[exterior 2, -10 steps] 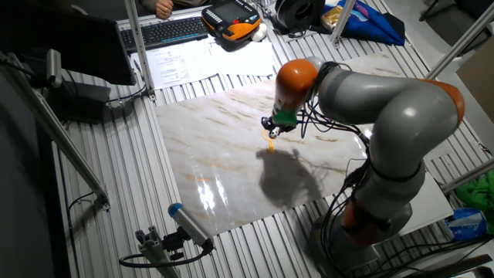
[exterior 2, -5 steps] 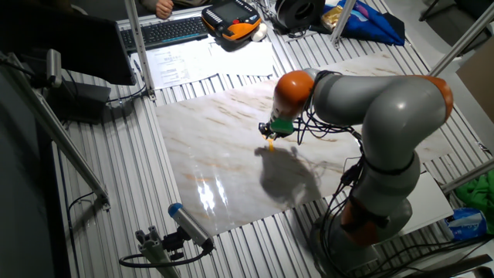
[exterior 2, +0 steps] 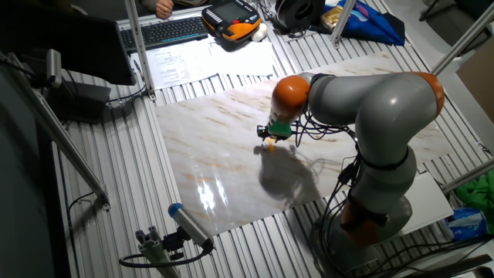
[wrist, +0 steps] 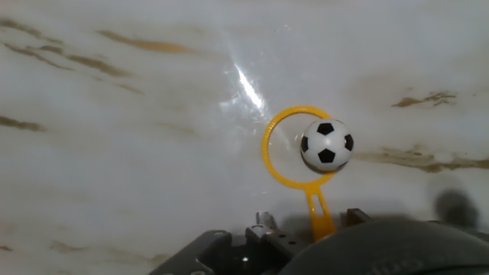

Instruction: Remove the bubble ring from the ball

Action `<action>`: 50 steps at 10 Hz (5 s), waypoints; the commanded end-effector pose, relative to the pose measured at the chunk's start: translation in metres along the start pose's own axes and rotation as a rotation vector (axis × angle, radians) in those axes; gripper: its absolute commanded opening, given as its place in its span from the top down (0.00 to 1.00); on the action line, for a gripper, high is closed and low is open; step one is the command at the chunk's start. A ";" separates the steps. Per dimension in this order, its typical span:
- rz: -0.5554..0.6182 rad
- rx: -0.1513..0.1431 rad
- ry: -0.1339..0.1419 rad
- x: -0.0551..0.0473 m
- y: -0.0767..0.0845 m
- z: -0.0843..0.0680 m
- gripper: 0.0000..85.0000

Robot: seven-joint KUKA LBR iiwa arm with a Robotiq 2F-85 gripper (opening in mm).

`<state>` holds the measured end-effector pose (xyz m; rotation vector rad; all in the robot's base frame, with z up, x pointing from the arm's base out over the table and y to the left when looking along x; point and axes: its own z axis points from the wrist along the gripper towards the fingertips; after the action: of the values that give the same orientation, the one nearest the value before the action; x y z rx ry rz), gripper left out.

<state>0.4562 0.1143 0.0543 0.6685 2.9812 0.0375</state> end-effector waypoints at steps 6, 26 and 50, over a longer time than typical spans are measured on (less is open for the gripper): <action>-0.016 -0.014 -0.009 0.000 -0.008 0.020 0.40; -0.052 0.018 -0.010 0.000 -0.013 0.017 1.00; -0.126 0.058 0.036 -0.113 -0.033 -0.015 1.00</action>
<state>0.5435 0.0357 0.0763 0.4861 3.0638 -0.0419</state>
